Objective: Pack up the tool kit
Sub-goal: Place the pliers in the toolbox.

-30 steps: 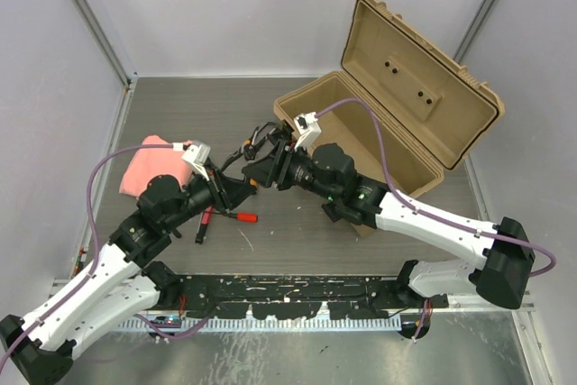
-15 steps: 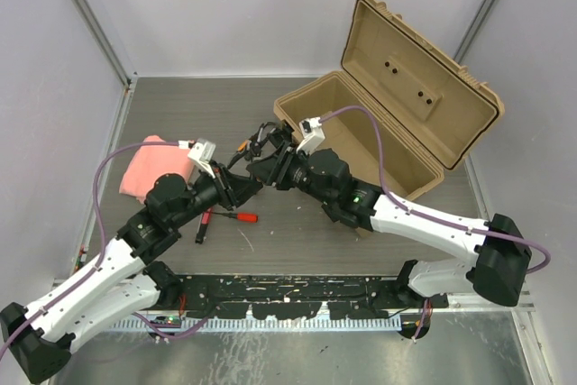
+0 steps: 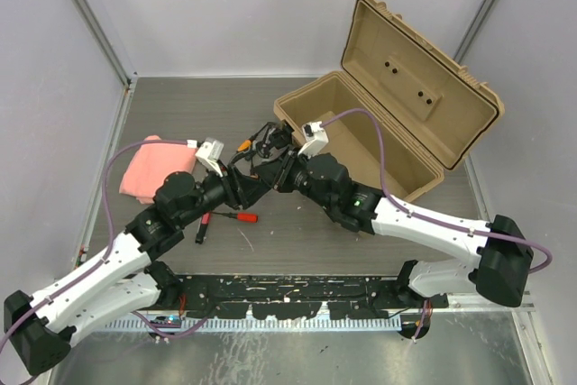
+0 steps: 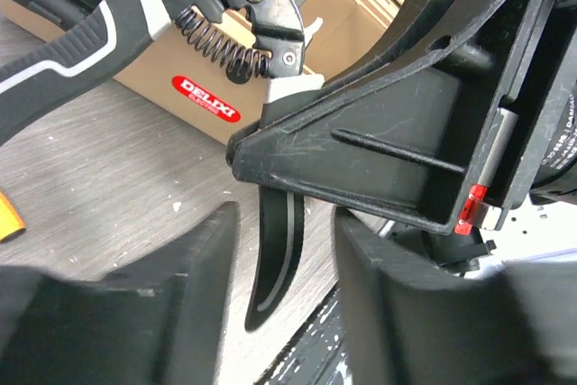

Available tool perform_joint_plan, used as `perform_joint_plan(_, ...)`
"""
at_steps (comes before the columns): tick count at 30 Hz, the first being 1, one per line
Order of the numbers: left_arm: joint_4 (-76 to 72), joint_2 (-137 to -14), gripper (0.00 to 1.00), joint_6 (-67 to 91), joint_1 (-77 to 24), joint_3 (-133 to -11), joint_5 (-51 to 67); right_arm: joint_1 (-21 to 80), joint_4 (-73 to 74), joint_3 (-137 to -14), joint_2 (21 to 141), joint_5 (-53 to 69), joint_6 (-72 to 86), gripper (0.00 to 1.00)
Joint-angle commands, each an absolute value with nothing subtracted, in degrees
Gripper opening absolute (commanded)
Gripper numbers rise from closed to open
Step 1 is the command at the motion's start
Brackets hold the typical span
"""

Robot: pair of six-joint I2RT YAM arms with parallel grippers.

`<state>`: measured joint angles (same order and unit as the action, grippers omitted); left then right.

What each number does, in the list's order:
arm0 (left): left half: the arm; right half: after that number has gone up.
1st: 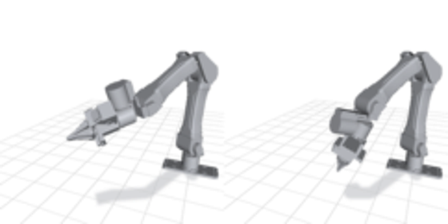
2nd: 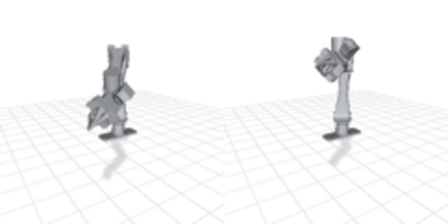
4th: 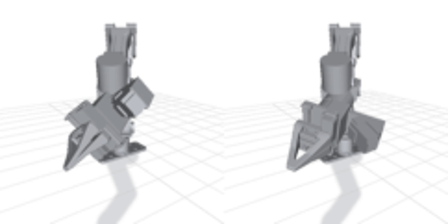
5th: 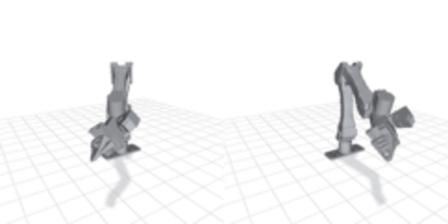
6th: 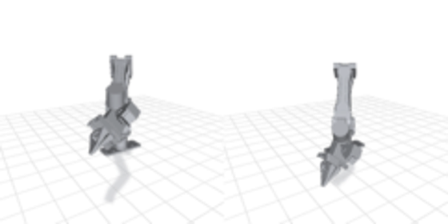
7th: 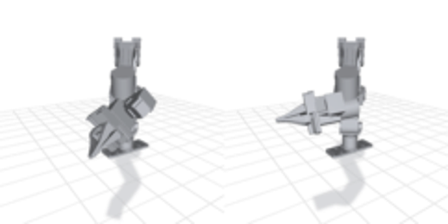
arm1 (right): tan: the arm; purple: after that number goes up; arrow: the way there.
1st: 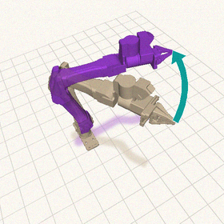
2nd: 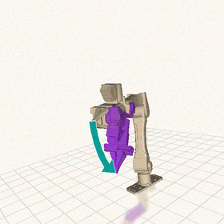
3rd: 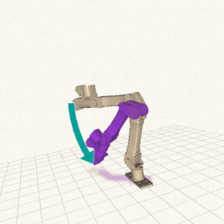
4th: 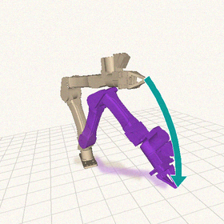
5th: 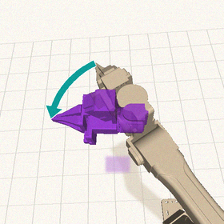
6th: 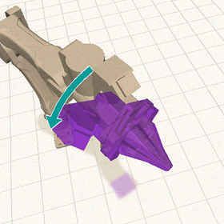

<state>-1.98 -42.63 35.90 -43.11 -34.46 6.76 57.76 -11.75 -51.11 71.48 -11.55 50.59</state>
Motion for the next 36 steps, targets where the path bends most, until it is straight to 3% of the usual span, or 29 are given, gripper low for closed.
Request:
perform_joint_plan(1, -5.4, -43.8, 0.57, 37.2, -43.1, -37.2, 8.9, 57.5, -10.6, -54.3, 67.9, -17.3, 43.2, 0.01)
perform_joint_plan(5, 1.7, -43.3, 0.88, 37.1, -43.1, -38.4, 6.0, 57.5, -0.3, -59.0, 67.3, -23.5, 32.8, 0.01)
perform_joint_plan(7, 5.9, -42.7, 0.99, 36.7, -43.1, -38.7, 4.2, 57.1, 7.1, -61.5, 67.1, -29.2, 27.9, 0.01)
perform_joint_plan(12, 10.5, -40.6, 0.98, 36.0, -43.0, -38.2, 0.6, 51.7, 17.2, -67.0, 64.8, -30.5, 19.9, 0.01)
perform_joint_plan(18, 14.0, -40.7, 0.98, 35.9, -43.0, -39.2, -2.1, 37.1, 30.2, -75.7, 66.0, -23.9, 13.0, 0.01)
perform_joint_plan(28, 22.7, -44.9, 0.98, 35.9, -43.0, -42.6, -5.4, 35.1, 44.6, -80.6, 79.7, -28.9, 3.4, 0.0)
perform_joint_plan(36, 26.3, -43.7, 0.98, 36.0, -43.0, -43.5, -7.5, 32.1, 43.5, -77.3, 86.2, -34.5, 0.6, 0.01)
